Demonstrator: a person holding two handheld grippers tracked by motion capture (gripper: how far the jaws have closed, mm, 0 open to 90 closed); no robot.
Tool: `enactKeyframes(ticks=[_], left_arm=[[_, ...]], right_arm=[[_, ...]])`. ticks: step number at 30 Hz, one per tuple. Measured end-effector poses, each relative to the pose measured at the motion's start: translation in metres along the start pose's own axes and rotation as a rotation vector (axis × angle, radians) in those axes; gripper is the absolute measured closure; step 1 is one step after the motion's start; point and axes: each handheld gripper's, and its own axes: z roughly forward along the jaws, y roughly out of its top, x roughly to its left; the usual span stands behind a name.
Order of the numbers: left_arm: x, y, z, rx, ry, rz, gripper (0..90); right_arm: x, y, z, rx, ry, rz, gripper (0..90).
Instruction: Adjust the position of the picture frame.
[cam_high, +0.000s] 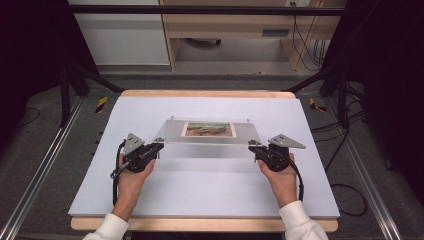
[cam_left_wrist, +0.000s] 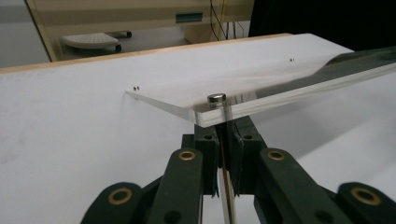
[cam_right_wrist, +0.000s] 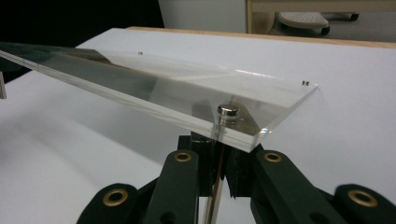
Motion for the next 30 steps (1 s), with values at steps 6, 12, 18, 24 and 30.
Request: enactKeyframes(ticks=[6,12,18,24,30], left_arm=[[-0.007,-0.015,-0.005,0.066,-0.023,0.02,82.5],[-0.006,-0.023,-0.005,0.113,-0.037,0.012,83.1],[-0.008,-0.031,-0.004,0.157,-0.034,0.021,83.1],[-0.009,-0.035,-0.004,0.206,-0.024,0.051,81.5],[-0.005,-0.034,-0.013,0.204,-0.024,0.061,66.8]], right_arm=[[0.0,-0.017,-0.003,0.06,0.003,-0.011,83.9],[0.002,-0.027,-0.002,0.11,-0.007,-0.003,84.5],[0.002,-0.034,-0.001,0.165,-0.01,-0.006,84.6],[0.003,-0.039,0.001,0.203,-0.016,-0.01,84.2],[-0.001,-0.041,-0.005,0.225,-0.001,0.019,65.3]])
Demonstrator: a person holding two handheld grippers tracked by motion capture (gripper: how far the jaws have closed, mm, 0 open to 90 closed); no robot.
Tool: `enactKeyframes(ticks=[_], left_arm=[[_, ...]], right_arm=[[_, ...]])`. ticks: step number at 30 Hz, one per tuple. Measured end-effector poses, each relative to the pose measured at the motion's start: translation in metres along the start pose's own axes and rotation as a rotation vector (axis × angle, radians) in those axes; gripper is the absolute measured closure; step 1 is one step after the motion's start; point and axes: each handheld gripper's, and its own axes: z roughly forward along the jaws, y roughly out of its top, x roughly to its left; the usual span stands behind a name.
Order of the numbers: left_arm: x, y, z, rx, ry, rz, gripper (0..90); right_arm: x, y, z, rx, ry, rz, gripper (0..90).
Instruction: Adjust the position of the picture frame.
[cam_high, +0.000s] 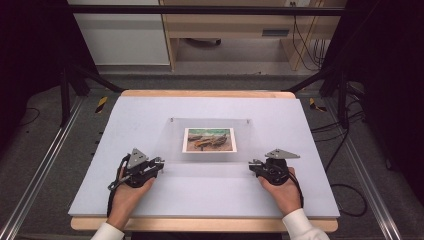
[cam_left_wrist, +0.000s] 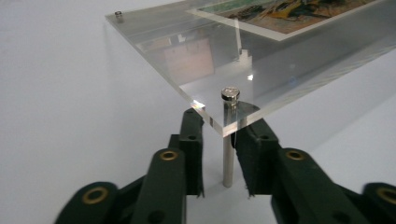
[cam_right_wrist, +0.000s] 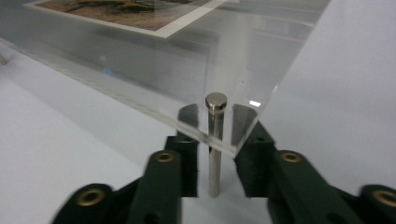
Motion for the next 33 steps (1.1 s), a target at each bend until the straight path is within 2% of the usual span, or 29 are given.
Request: enactKeyframes(ticks=[3,5,6,7,8,10,13,15,16,17,20,22,23,25,26,27,29,30,31,33], left_arm=[[0.003,-0.002,-0.01,0.01,0.012,0.017,55.6],[0.004,-0.002,-0.012,0.002,0.008,0.004,52.3],[0.005,-0.003,-0.016,-0.001,-0.001,-0.002,42.6],[0.006,-0.003,-0.018,-0.003,-0.009,-0.009,42.6],[0.007,-0.003,-0.021,0.003,-0.02,-0.02,35.6],[0.008,-0.003,-0.025,-0.021,-0.014,-0.04,29.5],[0.01,0.001,-0.03,-0.06,-0.026,-0.078,22.4],[0.01,0.003,-0.031,-0.071,-0.03,-0.081,19.4],[0.009,0.006,-0.032,-0.082,-0.028,-0.076,19.4],[0.008,0.01,-0.033,-0.096,-0.025,-0.058,17.8],[0.008,0.018,-0.031,-0.103,-0.033,-0.045,15.4],[0.008,0.033,-0.025,-0.109,-0.031,-0.049,15.1],[0.008,0.033,-0.025,-0.109,-0.031,-0.049,15.1],[0.009,0.043,-0.019,-0.099,-0.021,-0.031,15.1],[0.01,0.048,-0.015,-0.092,-0.022,-0.033,15.1],[0.013,0.053,-0.007,-0.083,-0.03,-0.054,15.1],[0.015,0.055,-0.003,-0.078,-0.032,-0.069,15.3],[0.017,0.055,0.0,-0.084,-0.03,-0.086,15.3],[0.018,0.052,0.003,-0.087,-0.027,-0.105,16.7],[0.019,0.048,0.004,-0.081,-0.026,-0.104,16.6]], right_arm=[[-0.001,-0.005,-0.007,0.038,0.008,0.015,48.5],[-0.002,-0.006,-0.01,0.043,0.008,0.013,45.3],[-0.002,-0.008,-0.018,0.032,0.011,0.018,35.5],[-0.002,-0.008,-0.018,0.032,0.011,0.018,35.5],[-0.001,-0.009,-0.026,0.022,0.008,0.018,31.0],[-0.001,-0.009,-0.032,0.004,0.001,0.013,25.9],[0.0,-0.007,-0.042,-0.025,-0.003,0.016,20.9],[0.0,-0.003,-0.048,-0.055,-0.008,0.004,18.2],[0.0,-0.003,-0.048,-0.055,-0.008,0.004,18.2],[0.0,0.004,-0.053,-0.081,0.005,-0.001,15.4],[-0.003,0.012,-0.054,-0.109,0.002,0.001,15.7],[-0.009,0.027,-0.051,-0.127,-0.006,0.01,20.0],[-0.011,0.032,-0.048,-0.124,-0.004,0.017,21.1],[-0.013,0.037,-0.044,-0.121,-0.003,0.02,22.9],[-0.015,0.045,-0.036,-0.105,-0.002,0.027,26.7],[-0.015,0.049,-0.031,-0.09,0.005,0.041,28.1],[-0.016,0.053,-0.02,-0.064,0.015,0.051,28.4],[-0.016,0.053,-0.02,-0.064,0.015,0.051,28.4],[-0.016,0.052,-0.013,-0.081,0.028,0.072,28.8],[-0.016,0.05,-0.009,-0.072,0.03,0.086,28.4]])
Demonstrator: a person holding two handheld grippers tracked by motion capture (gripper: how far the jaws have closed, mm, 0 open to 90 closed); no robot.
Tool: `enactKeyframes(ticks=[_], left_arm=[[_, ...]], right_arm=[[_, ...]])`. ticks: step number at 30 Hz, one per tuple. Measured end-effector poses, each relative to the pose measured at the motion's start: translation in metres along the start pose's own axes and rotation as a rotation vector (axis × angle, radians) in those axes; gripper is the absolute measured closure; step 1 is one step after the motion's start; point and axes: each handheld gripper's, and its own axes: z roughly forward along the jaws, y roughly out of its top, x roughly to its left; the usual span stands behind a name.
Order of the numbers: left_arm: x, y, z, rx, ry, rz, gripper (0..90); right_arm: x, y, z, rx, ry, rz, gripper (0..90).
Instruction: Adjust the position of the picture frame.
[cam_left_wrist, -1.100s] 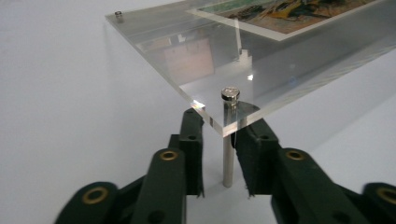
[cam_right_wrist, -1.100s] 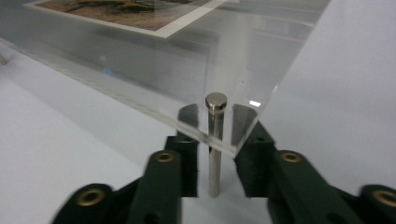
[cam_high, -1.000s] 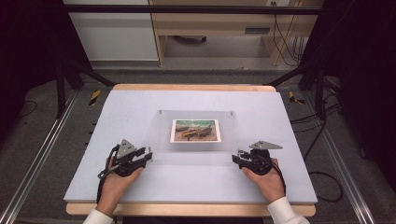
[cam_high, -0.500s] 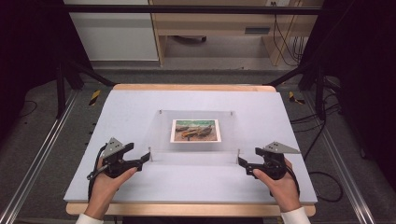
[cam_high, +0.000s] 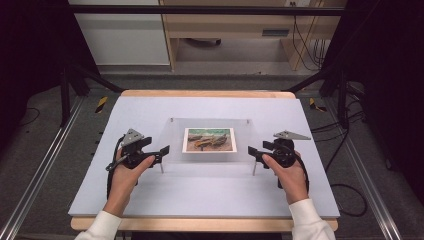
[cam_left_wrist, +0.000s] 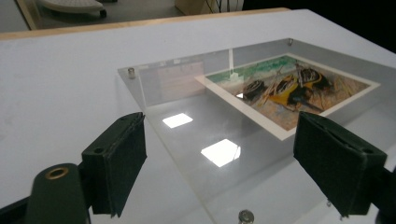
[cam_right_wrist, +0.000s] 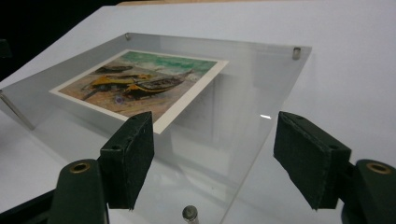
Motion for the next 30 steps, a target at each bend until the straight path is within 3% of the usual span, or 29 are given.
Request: enactKeyframes(ticks=[8,14,20,25,27,30], left_arm=[[0.002,-0.006,0.0,-0.003,0.014,-0.034,16.7],[0.004,-0.008,0.004,0.01,-0.005,-0.066,16.7],[0.004,-0.009,0.006,0.032,-0.019,-0.066,16.6],[0.004,-0.011,0.008,0.048,-0.036,-0.101,16.7],[0.004,-0.013,0.01,0.05,-0.066,-0.138,16.7],[0.002,-0.014,0.012,0.062,-0.073,-0.143,16.7]], right_arm=[[0.0,-0.005,0.004,0.016,-0.001,0.011,27.5],[-0.001,-0.006,0.007,0.024,0.007,0.028,25.9],[-0.001,-0.006,0.007,0.035,0.016,0.029,24.3],[-0.002,-0.008,0.008,0.047,0.021,0.038,23.5],[-0.003,-0.008,0.009,0.052,0.023,0.037,23.3],[-0.002,-0.008,0.01,0.055,0.026,0.037,23.3]])
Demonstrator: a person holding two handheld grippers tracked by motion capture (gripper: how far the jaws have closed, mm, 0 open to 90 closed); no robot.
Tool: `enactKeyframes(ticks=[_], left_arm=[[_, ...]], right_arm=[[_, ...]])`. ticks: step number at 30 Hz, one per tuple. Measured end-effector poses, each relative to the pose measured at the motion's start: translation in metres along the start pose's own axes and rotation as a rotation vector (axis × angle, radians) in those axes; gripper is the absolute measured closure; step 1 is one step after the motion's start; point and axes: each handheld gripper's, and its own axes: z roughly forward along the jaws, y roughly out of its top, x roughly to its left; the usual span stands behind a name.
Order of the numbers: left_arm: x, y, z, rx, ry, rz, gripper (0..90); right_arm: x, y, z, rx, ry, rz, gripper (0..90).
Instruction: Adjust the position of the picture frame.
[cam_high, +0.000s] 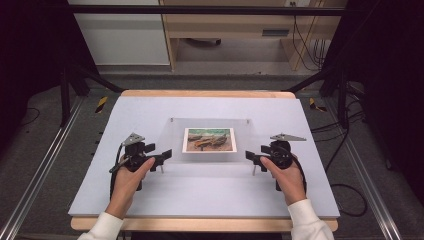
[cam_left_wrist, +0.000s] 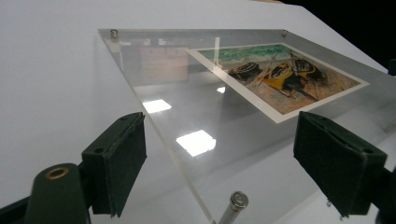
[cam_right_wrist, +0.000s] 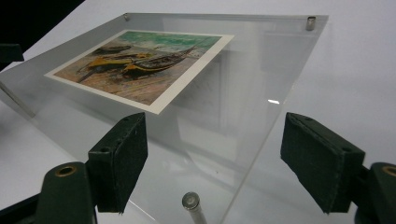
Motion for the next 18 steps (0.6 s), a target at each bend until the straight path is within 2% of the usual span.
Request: enactKeyframes(ticks=[9,12,18], left_arm=[[-0.001,-0.002,0.007,0.044,-0.025,-0.032,17.0],[-0.001,-0.003,0.009,0.051,-0.019,-0.042,17.3],[0.004,-0.003,0.011,0.057,-0.041,-0.08,17.2]], right_arm=[[0.0,0.0,0.005,0.019,0.01,0.006,23.3],[0.0,-0.001,0.006,0.023,0.015,0.012,23.3],[0.0,-0.002,0.009,0.036,0.029,0.023,22.2]])
